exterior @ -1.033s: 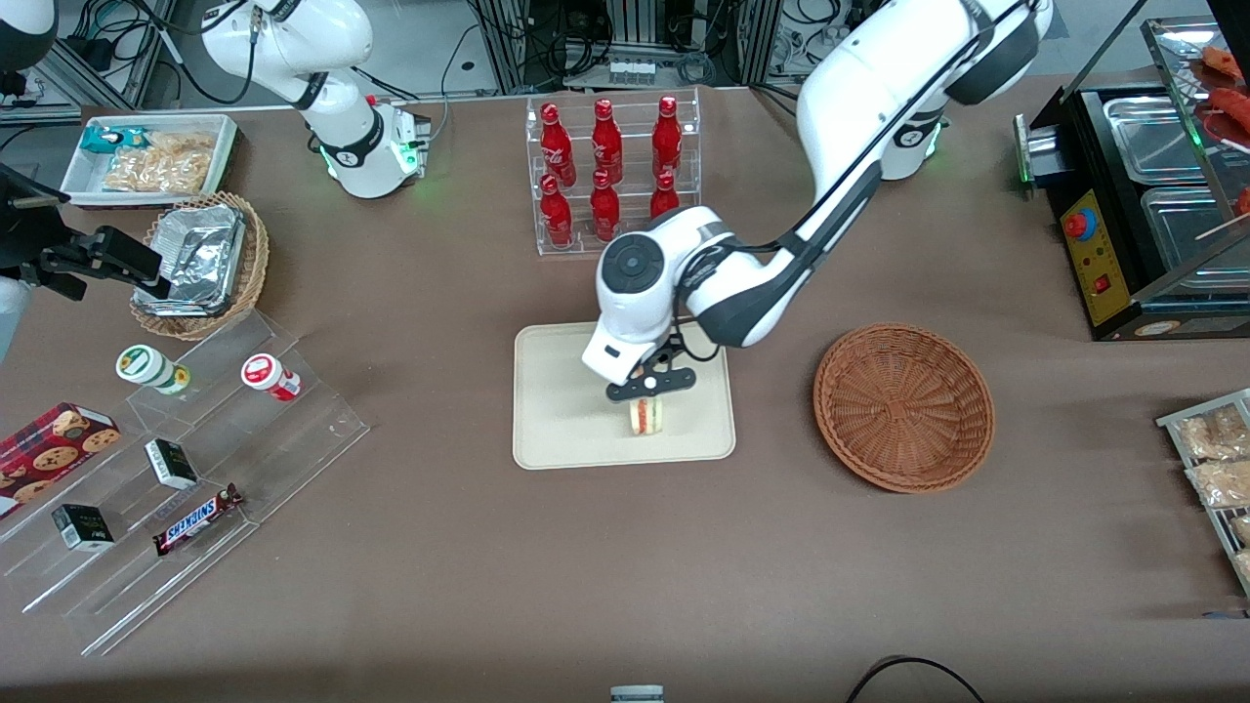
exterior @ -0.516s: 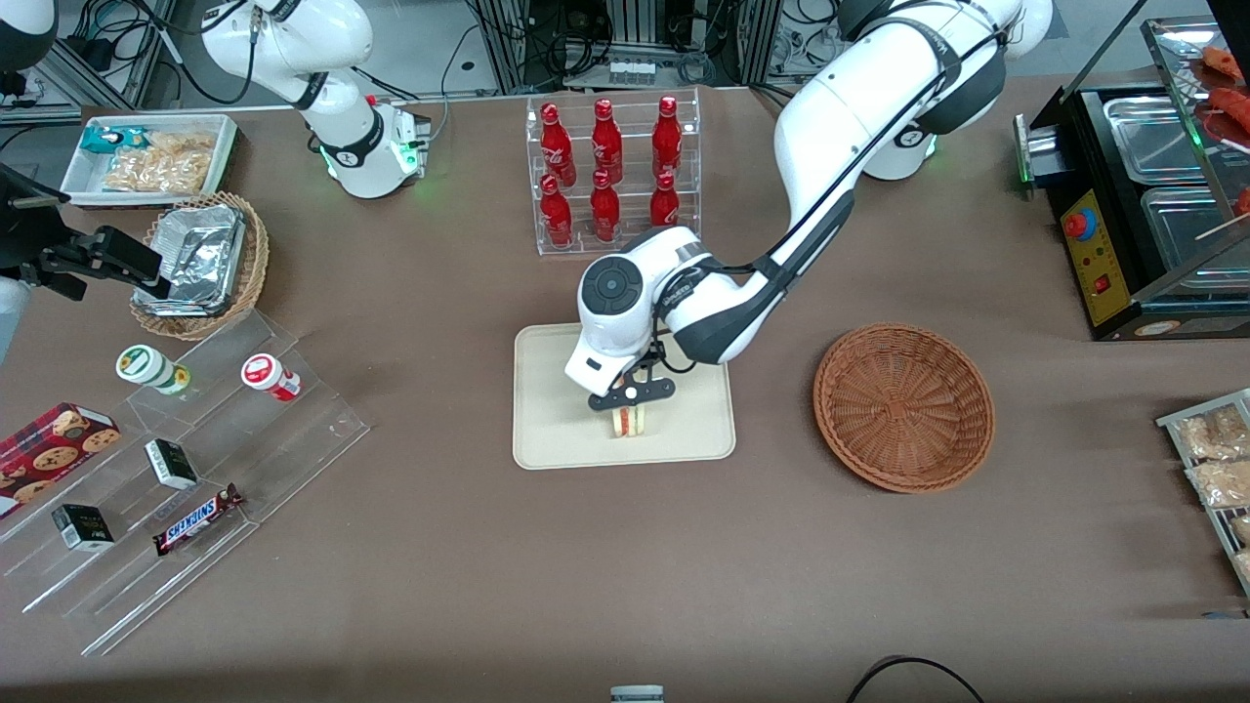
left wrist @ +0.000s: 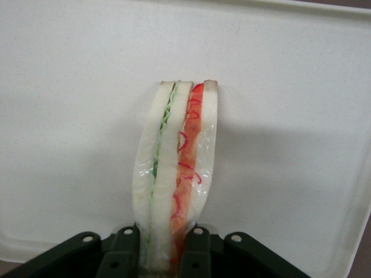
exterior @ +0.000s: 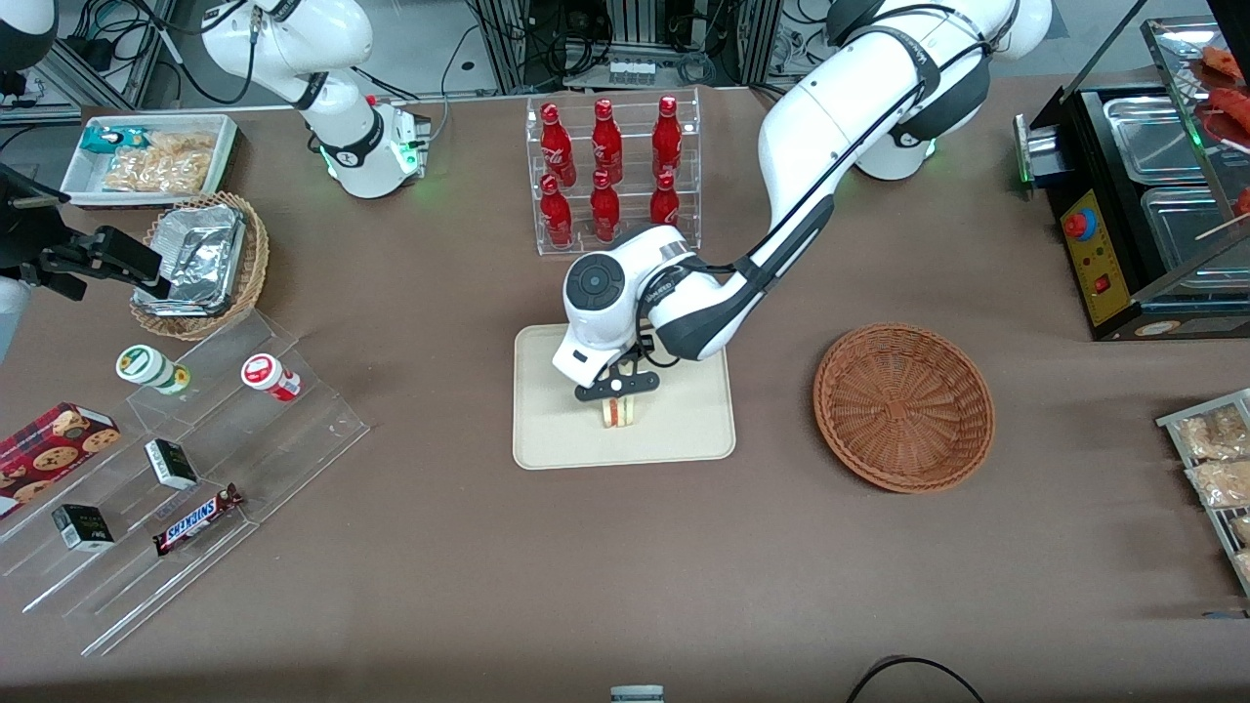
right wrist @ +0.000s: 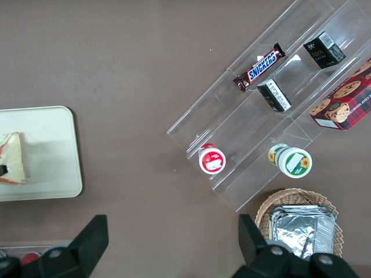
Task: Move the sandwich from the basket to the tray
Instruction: 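Lower the sandwich onto the tray and open the left gripper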
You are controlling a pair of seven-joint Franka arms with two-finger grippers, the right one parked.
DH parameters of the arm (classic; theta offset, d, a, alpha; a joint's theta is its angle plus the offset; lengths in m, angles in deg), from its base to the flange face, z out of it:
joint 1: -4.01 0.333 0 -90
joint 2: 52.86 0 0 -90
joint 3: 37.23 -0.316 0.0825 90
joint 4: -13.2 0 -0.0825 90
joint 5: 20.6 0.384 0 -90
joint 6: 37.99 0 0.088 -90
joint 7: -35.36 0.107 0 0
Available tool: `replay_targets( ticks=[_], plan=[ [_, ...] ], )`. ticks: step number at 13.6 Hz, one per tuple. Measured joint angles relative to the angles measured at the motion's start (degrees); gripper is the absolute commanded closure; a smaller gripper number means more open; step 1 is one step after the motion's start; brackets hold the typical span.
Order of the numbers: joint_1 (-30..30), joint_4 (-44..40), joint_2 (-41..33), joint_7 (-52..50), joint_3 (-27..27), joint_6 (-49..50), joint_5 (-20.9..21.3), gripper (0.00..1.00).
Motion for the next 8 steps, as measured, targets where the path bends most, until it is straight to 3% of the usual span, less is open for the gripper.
replay_targets(
  ticks=[8],
  plan=[
    [0.9,-3.4,-3.0,-0.1,0.0,3.3,0.0,0.0]
  ],
)
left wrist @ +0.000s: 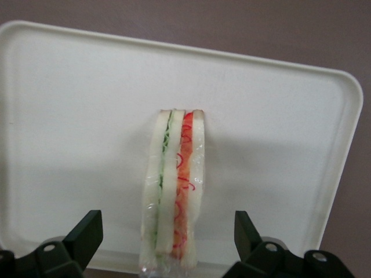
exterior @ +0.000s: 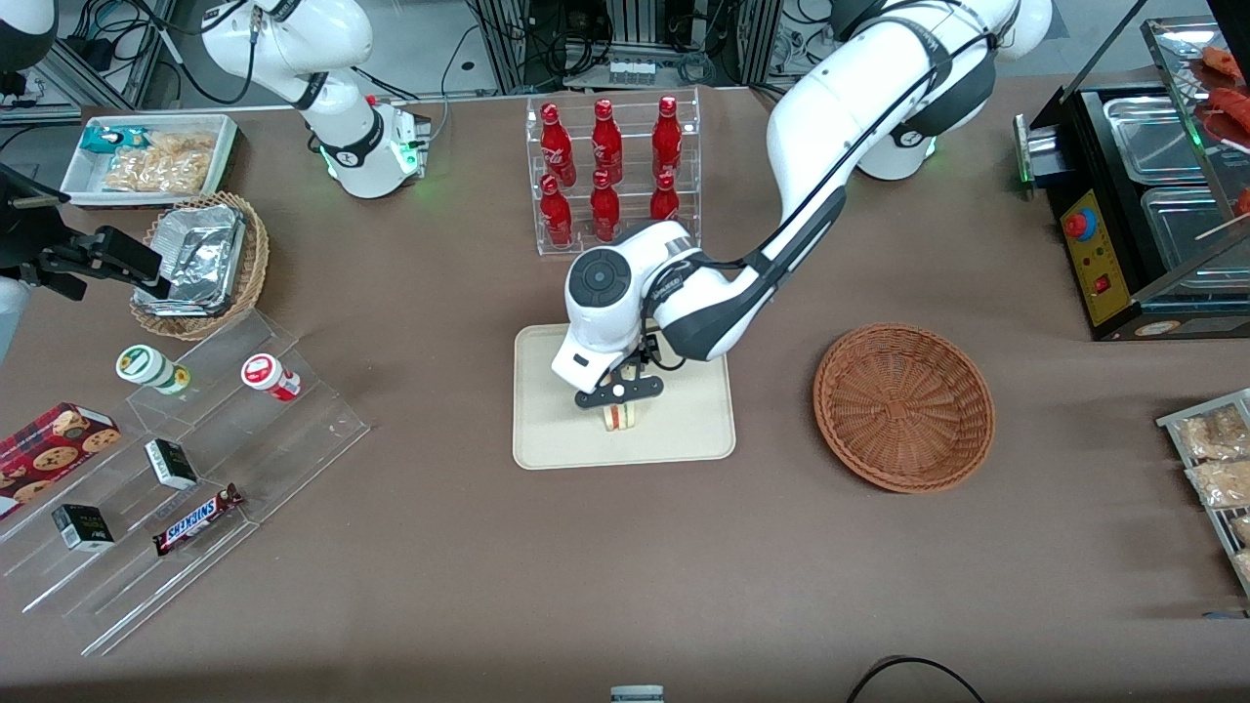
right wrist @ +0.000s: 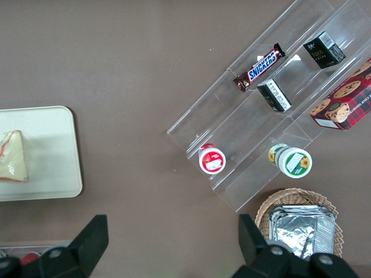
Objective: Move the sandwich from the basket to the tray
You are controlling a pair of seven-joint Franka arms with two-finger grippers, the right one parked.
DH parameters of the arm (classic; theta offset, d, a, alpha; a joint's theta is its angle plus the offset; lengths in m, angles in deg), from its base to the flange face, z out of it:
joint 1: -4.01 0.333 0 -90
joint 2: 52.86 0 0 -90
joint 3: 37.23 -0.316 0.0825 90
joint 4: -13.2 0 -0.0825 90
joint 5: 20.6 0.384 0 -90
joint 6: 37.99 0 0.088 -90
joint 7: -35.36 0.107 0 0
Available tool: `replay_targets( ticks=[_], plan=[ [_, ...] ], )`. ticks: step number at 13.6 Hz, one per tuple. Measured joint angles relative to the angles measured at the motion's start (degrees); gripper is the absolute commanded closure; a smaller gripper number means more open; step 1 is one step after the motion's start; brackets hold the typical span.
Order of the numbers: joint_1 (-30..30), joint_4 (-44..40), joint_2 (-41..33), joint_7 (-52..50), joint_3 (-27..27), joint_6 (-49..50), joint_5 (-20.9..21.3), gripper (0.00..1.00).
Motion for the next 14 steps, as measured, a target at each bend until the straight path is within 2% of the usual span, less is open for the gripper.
replay_targets(
  ticks=[6,10,14],
  plan=[
    [1.5,0.4,-9.7,0.0,0.0,8.1,0.0,0.0],
    [2.0,1.0,-10.7,-0.2,-0.2,14.5,0.0,0.0],
    [8.2,2.4,-13.7,0.4,-0.2,21.8,-0.3,0.0]
  ],
)
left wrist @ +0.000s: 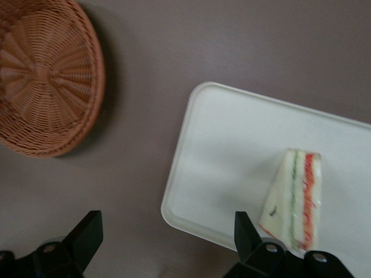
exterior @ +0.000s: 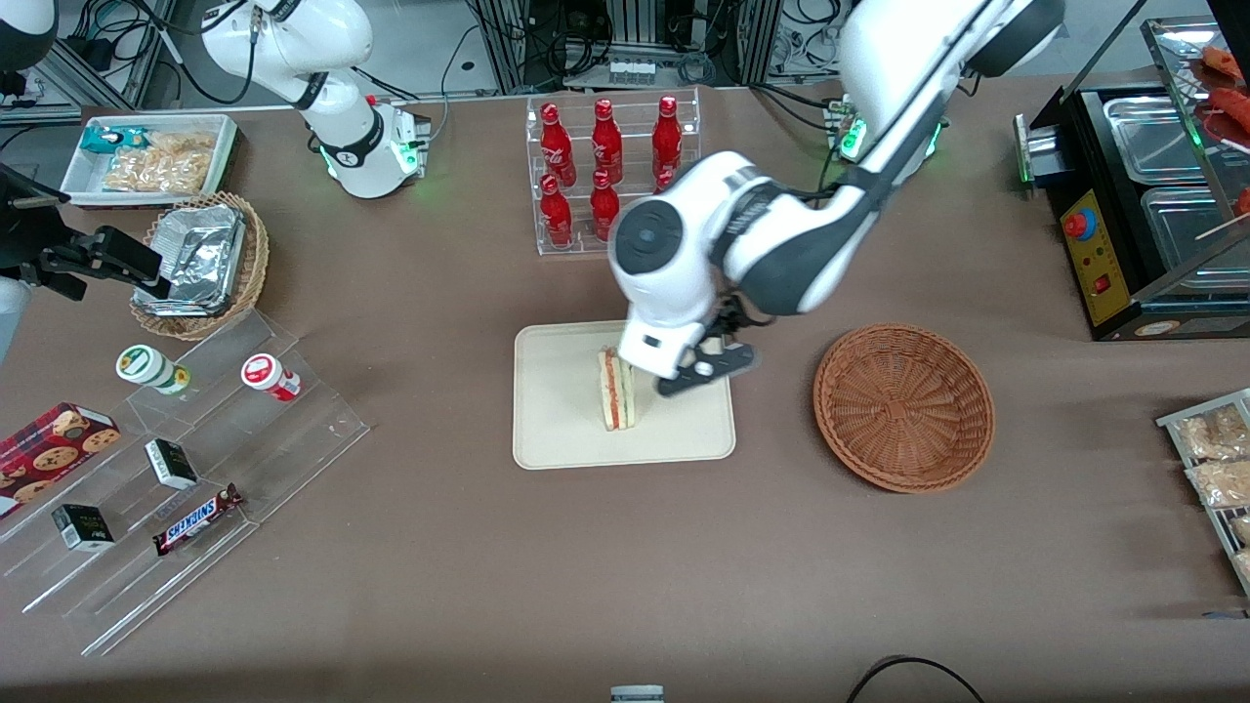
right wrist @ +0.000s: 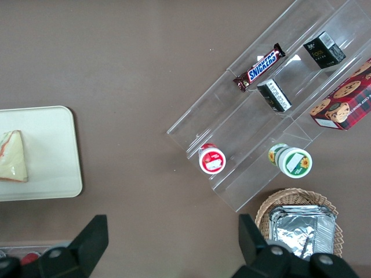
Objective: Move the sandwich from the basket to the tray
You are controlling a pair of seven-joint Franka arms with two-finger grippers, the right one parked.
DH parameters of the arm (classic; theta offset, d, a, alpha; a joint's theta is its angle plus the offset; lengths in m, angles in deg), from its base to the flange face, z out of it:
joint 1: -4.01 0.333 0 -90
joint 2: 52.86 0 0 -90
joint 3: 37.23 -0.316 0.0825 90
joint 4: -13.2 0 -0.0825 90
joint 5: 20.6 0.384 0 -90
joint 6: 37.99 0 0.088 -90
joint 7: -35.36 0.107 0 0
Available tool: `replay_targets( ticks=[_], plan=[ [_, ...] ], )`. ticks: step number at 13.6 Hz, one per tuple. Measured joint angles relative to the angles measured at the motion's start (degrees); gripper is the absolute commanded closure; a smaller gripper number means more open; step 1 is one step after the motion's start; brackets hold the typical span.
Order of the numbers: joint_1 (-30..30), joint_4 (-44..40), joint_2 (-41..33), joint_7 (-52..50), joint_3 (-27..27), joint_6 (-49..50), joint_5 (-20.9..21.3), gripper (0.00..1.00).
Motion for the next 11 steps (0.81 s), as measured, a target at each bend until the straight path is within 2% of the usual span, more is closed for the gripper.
replay_targets(
  ticks=[5,11],
  plan=[
    [11.9,10.8,-10.7,13.2,0.1,0.7,-6.0,0.0],
    [21.0,18.5,-20.1,29.0,-0.2,2.7,-11.5,0.0]
  ],
)
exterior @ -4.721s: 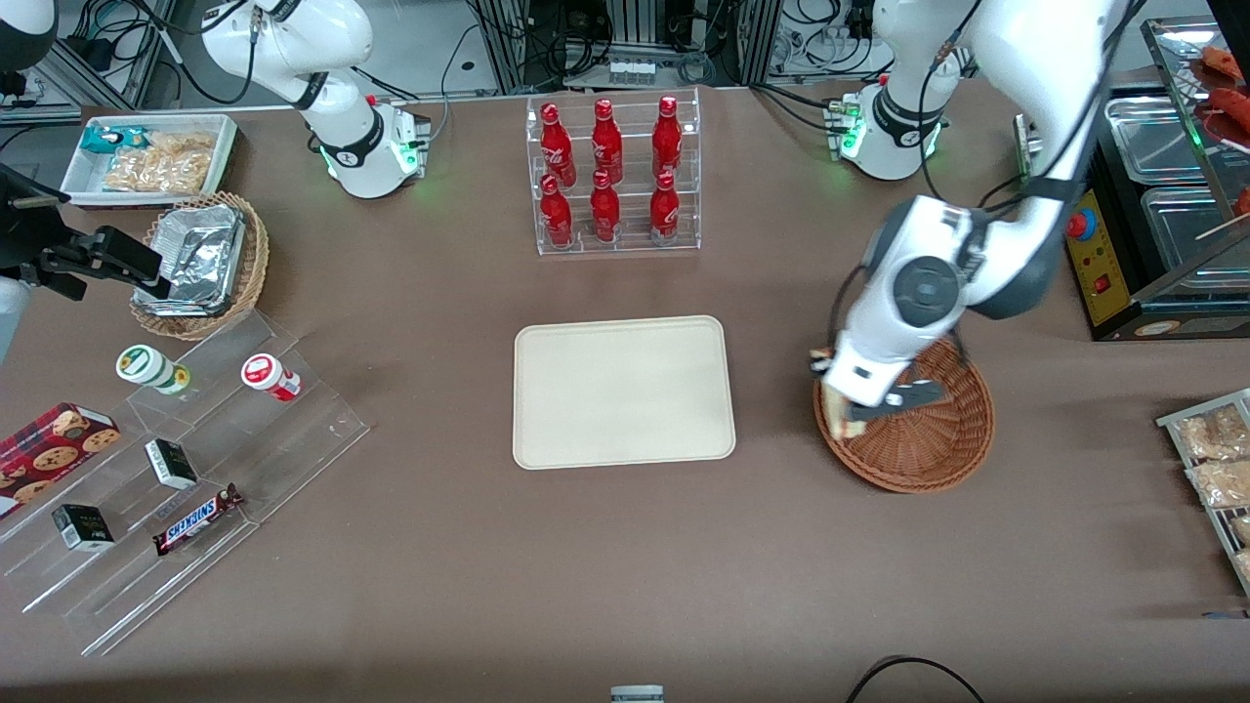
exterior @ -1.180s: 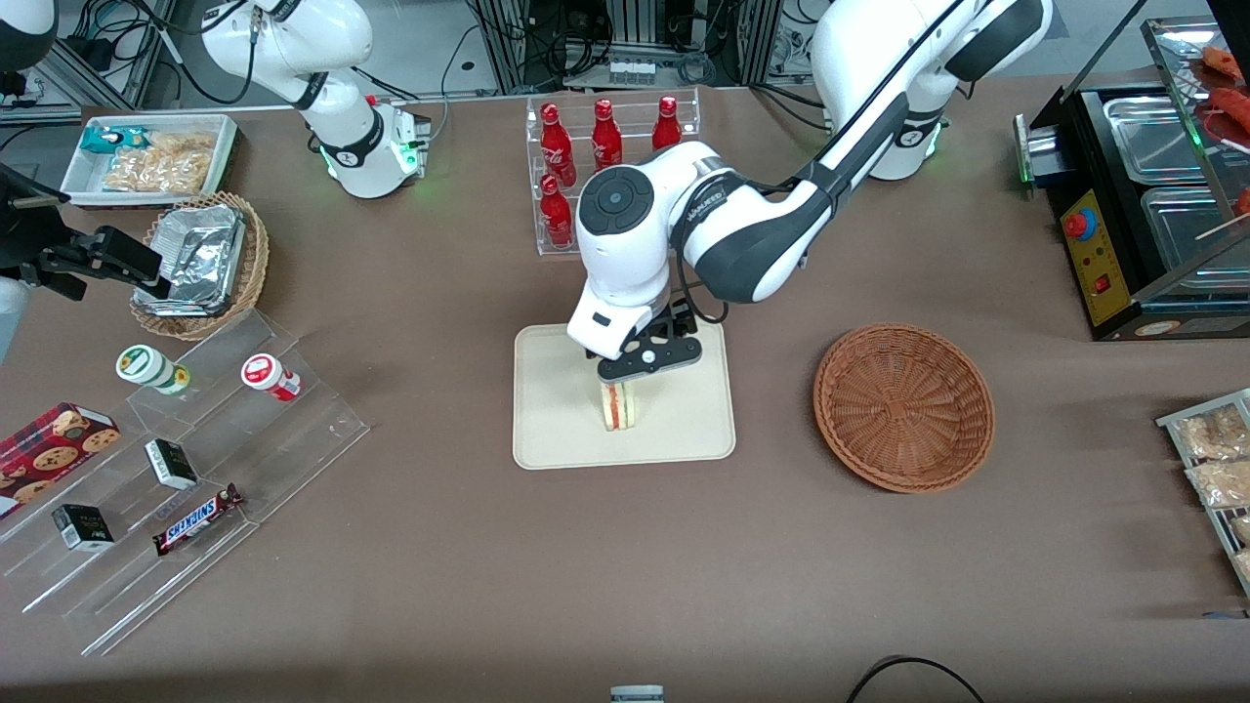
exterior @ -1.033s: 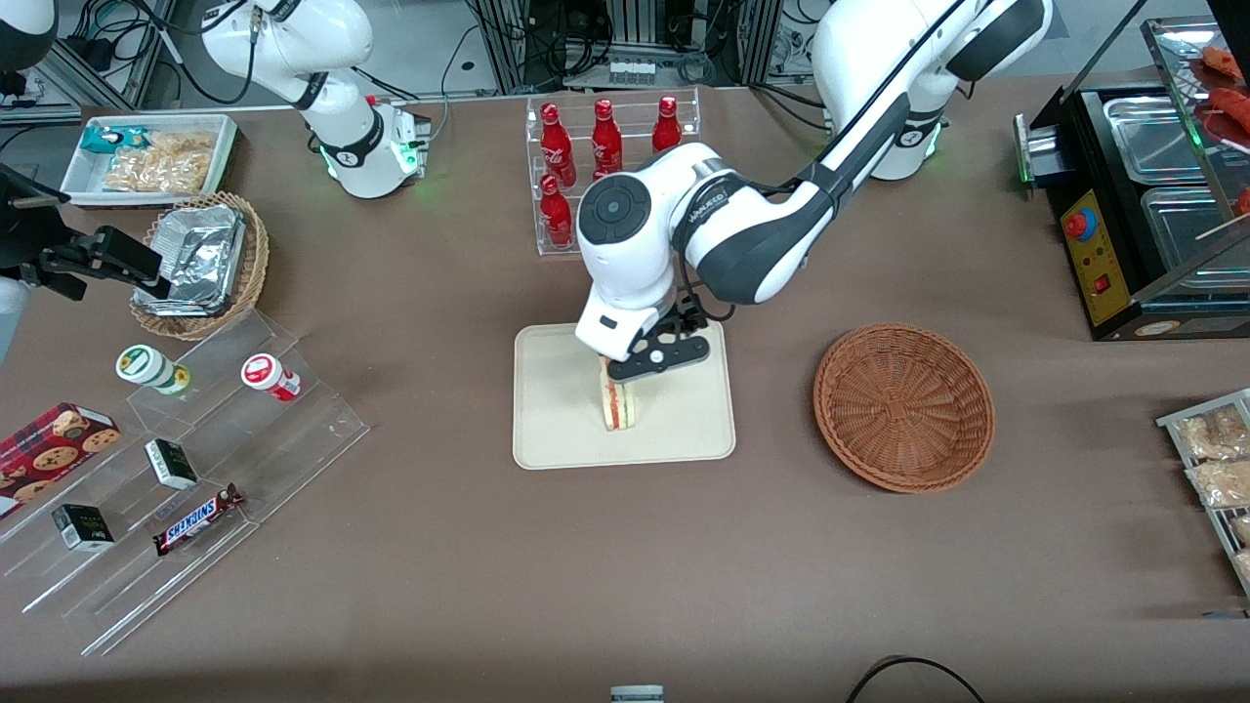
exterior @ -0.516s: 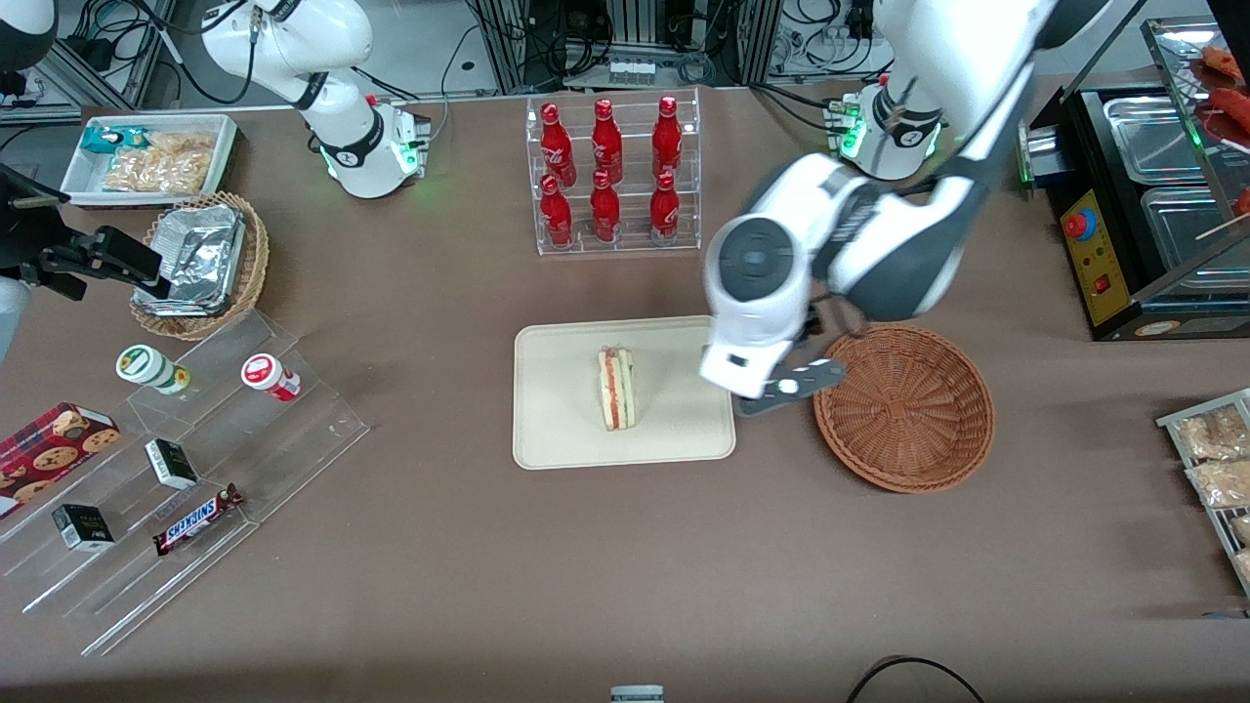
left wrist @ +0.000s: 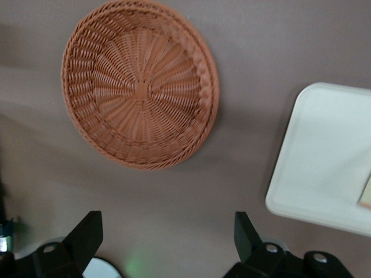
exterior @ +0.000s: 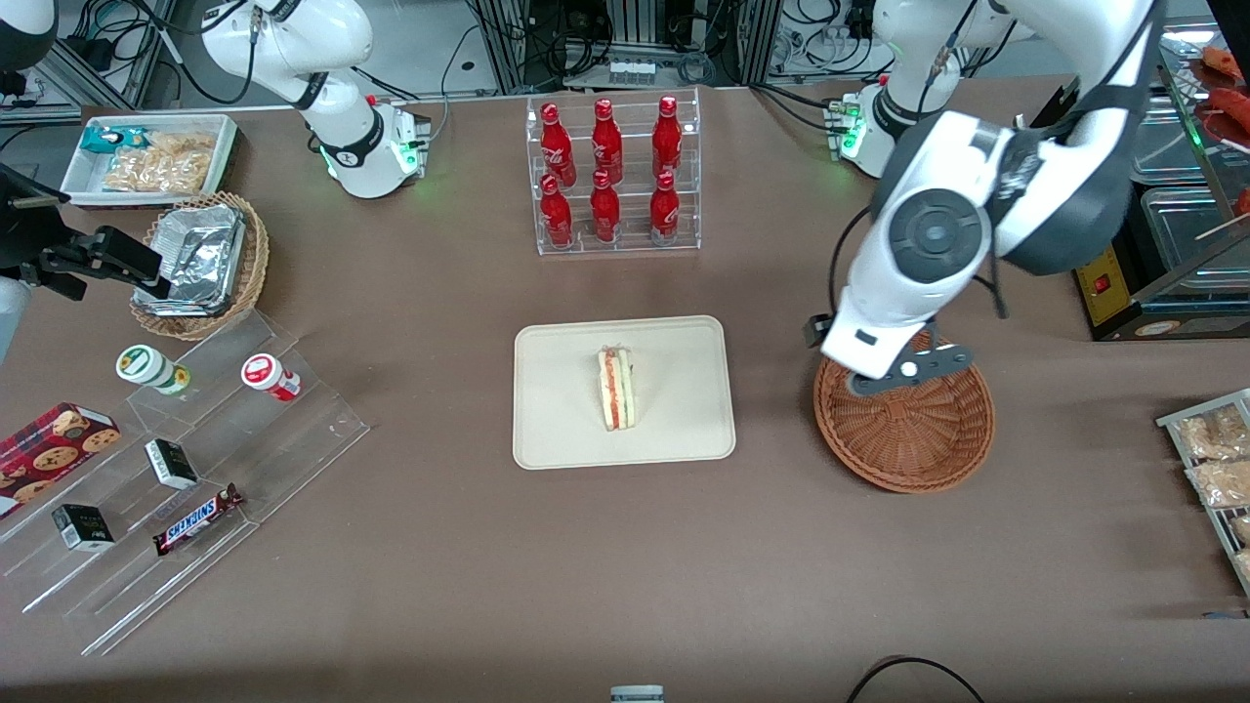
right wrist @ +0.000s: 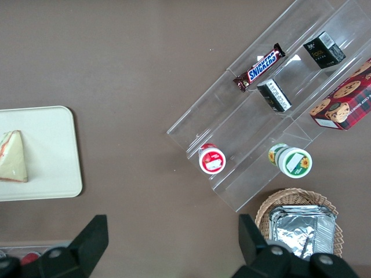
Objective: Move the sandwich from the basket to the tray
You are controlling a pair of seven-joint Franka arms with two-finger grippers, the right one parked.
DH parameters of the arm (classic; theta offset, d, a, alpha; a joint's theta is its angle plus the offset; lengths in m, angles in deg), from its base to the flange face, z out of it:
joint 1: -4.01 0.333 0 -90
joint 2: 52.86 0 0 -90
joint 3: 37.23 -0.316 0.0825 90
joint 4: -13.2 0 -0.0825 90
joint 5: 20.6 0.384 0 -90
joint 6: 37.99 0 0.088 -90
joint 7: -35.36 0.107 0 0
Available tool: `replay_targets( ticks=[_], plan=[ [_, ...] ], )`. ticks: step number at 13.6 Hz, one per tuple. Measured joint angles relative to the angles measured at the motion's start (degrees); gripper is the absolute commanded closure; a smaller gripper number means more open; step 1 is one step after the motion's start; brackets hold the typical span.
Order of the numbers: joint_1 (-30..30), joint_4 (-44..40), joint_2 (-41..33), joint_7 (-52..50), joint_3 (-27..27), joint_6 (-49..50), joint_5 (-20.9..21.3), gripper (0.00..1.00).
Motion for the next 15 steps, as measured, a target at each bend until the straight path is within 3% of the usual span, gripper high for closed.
replay_targets(
  ticks=[4,8,15],
  plan=[
    [1.6,0.2,-5.1,17.2,-7.8,7.2,-5.4,0.0],
    [1.9,0.2,-10.2,31.5,-15.6,11.4,-6.0,0.0],
    [1.9,-1.7,-13.7,37.2,-20.4,11.4,-6.0,0.0]
  ],
)
